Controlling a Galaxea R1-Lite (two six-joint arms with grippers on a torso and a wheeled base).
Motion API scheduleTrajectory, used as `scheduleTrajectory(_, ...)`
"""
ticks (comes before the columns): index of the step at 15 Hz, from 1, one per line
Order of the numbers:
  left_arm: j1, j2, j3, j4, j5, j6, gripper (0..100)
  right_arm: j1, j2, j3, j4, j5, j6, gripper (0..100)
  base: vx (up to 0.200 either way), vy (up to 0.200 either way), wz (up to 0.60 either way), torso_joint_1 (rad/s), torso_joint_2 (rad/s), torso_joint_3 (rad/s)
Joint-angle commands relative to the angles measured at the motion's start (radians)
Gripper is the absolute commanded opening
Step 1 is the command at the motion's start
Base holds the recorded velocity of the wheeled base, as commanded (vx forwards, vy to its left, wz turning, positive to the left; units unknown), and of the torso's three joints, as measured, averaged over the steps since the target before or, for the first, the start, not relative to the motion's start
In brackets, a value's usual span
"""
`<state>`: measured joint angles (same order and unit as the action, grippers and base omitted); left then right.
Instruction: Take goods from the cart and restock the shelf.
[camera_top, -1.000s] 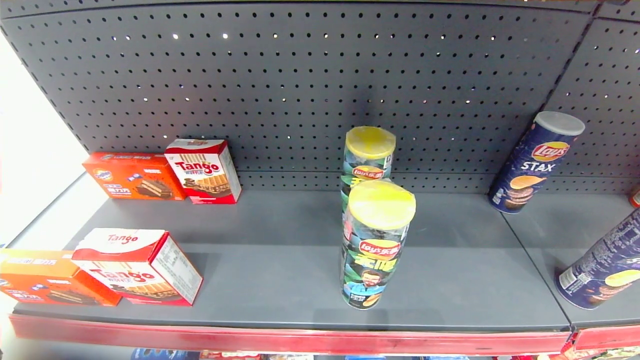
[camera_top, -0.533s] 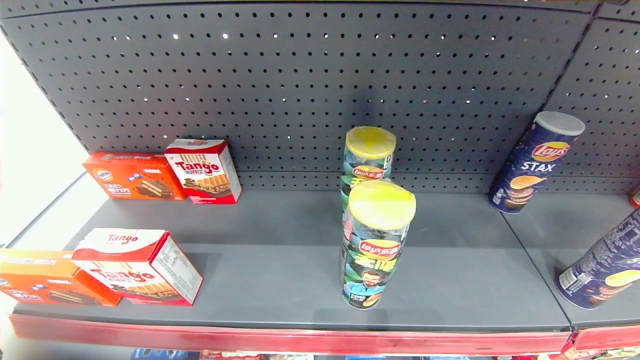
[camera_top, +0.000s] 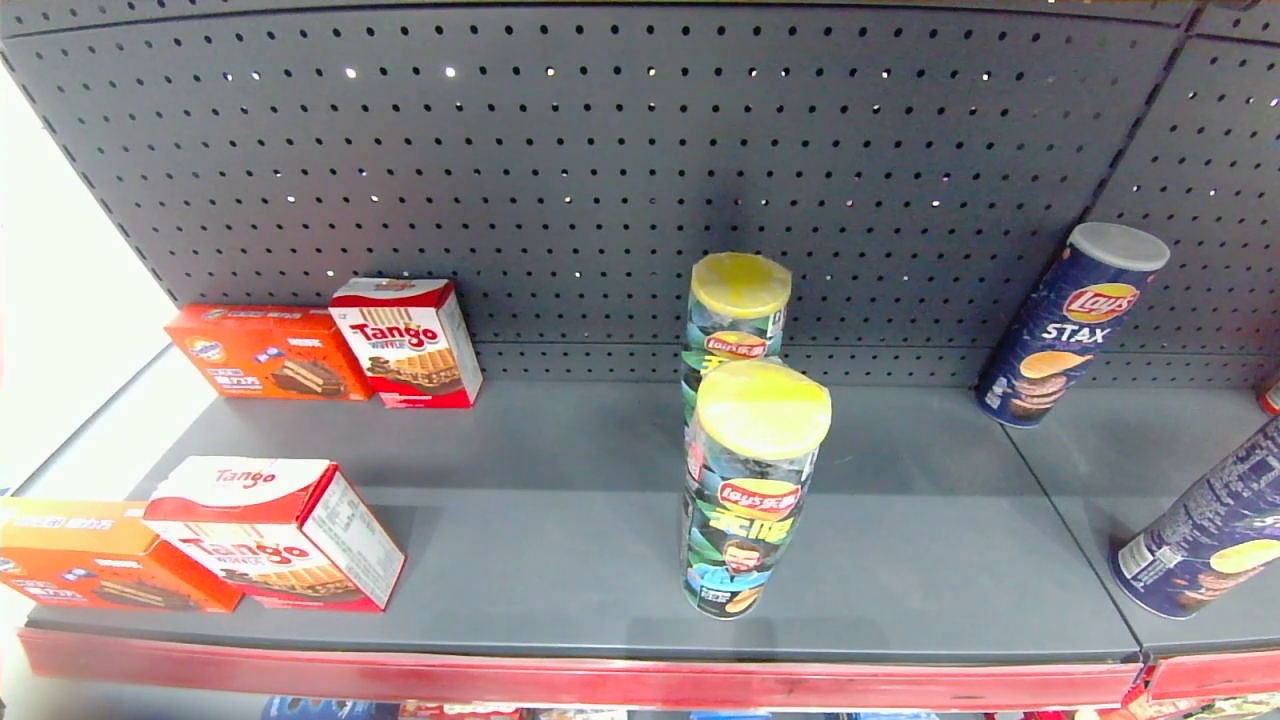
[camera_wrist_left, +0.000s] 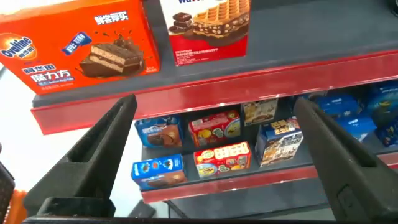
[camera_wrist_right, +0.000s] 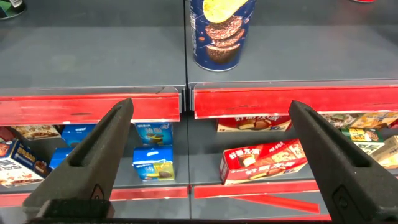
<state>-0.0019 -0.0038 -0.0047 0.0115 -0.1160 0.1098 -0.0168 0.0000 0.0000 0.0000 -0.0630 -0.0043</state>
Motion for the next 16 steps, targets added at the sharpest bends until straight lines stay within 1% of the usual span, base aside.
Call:
scheduleTrajectory(1, 0.000, 0.004, 0.002, 0.001, 0.007, -0.012, 100, 0.000, 0.000, 0.000, 0.000, 0.000, 0.000, 100, 0.000, 0.000, 0.00, 0.000, 0.00, 0.000)
scheduleTrajectory(2, 0.000, 0.004, 0.002, 0.001, 0.019, -0.025, 100, 0.000, 0.000, 0.000, 0.000, 0.000, 0.000, 100, 0.000, 0.000, 0.00, 0.000, 0.00, 0.000)
scheduleTrajectory(3, 0.000, 0.004, 0.002, -0.001, 0.036, -0.027, 100, 0.000, 0.000, 0.000, 0.000, 0.000, 0.000, 100, 0.000, -0.200, 0.00, 0.007, 0.01, -0.002)
scheduleTrajectory(5, 0.000, 0.004, 0.002, -0.002, 0.035, -0.025, 100, 0.000, 0.000, 0.000, 0.000, 0.000, 0.000, 100, 0.000, -0.200, 0.00, 0.000, 0.00, 0.005)
scheduleTrajectory(6, 0.002, 0.004, 0.002, -0.001, 0.039, -0.047, 100, 0.000, 0.000, 0.000, 0.000, 0.000, 0.000, 100, 0.000, 0.000, 0.00, 0.000, 0.00, 0.000)
scheduleTrajectory(7, 0.002, 0.004, 0.002, -0.001, 0.039, -0.047, 100, 0.000, 0.000, 0.000, 0.000, 0.000, 0.000, 100, 0.000, 0.000, 0.00, 0.000, 0.00, 0.000)
scheduleTrajectory(8, 0.002, 0.004, 0.002, -0.001, 0.042, -0.059, 100, 0.000, 0.000, 0.000, 0.000, 0.000, -0.002, 100, 0.000, 0.000, 0.00, 0.000, 0.00, 0.000)
scheduleTrajectory(16, 0.002, 0.004, 0.003, -0.002, 0.041, -0.059, 100, 0.000, 0.000, 0.000, 0.000, 0.000, -0.002, 100, 0.000, 0.000, 0.00, 0.000, 0.00, 0.000)
